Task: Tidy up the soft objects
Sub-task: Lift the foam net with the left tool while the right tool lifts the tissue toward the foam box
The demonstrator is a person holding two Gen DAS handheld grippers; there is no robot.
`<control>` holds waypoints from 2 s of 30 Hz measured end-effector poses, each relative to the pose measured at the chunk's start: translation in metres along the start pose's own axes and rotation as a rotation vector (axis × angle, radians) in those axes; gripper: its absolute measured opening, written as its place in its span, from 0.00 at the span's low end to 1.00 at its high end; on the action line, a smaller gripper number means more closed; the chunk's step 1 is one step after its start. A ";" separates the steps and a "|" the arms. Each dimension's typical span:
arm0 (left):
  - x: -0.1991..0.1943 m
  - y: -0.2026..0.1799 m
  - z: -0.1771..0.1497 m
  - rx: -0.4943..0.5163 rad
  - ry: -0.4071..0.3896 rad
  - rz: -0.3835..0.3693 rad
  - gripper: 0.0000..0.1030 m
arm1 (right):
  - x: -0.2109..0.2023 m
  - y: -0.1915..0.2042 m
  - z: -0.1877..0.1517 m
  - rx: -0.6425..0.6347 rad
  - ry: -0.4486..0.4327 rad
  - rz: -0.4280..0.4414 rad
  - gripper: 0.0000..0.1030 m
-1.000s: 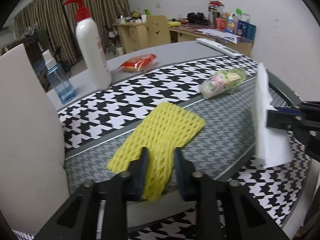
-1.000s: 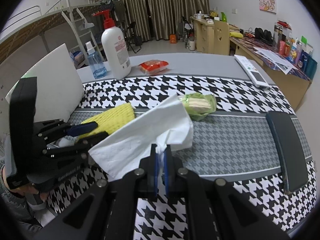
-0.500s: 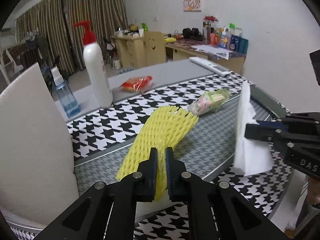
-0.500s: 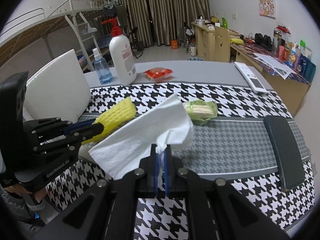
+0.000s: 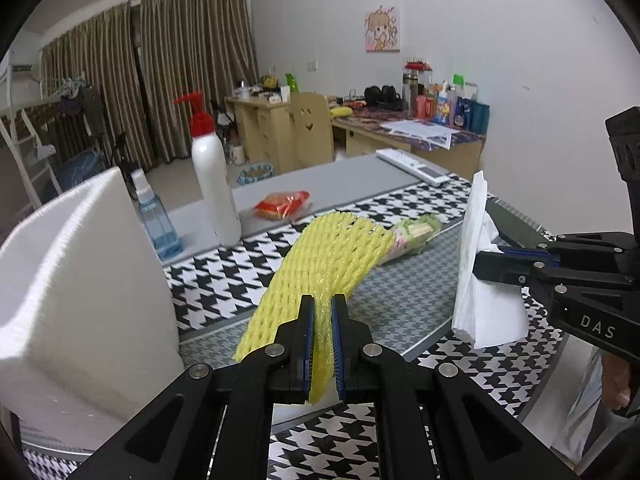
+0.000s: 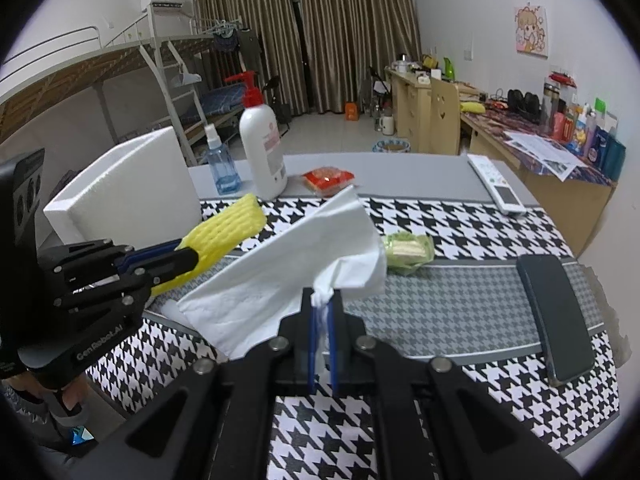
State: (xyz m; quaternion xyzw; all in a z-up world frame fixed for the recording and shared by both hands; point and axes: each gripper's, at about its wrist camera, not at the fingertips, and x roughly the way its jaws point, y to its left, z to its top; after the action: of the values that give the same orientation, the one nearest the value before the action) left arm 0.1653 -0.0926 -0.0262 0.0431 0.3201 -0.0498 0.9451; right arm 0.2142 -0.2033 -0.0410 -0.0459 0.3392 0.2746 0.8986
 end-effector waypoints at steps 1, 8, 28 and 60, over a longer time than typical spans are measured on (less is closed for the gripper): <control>-0.002 0.000 0.001 0.006 -0.006 0.002 0.09 | -0.001 0.000 0.000 0.001 -0.004 0.001 0.07; -0.017 0.004 0.006 0.000 -0.040 -0.017 0.09 | -0.011 0.007 0.003 -0.005 -0.034 -0.007 0.07; -0.058 0.014 0.022 -0.012 -0.147 0.008 0.09 | -0.035 0.011 0.014 0.012 -0.167 -0.011 0.07; -0.092 0.043 0.039 -0.038 -0.271 0.070 0.09 | -0.043 0.042 0.044 -0.058 -0.244 0.016 0.07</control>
State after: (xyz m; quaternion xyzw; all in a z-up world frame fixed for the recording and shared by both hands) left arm 0.1212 -0.0482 0.0629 0.0294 0.1890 -0.0161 0.9814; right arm 0.1914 -0.1758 0.0244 -0.0356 0.2197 0.2949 0.9292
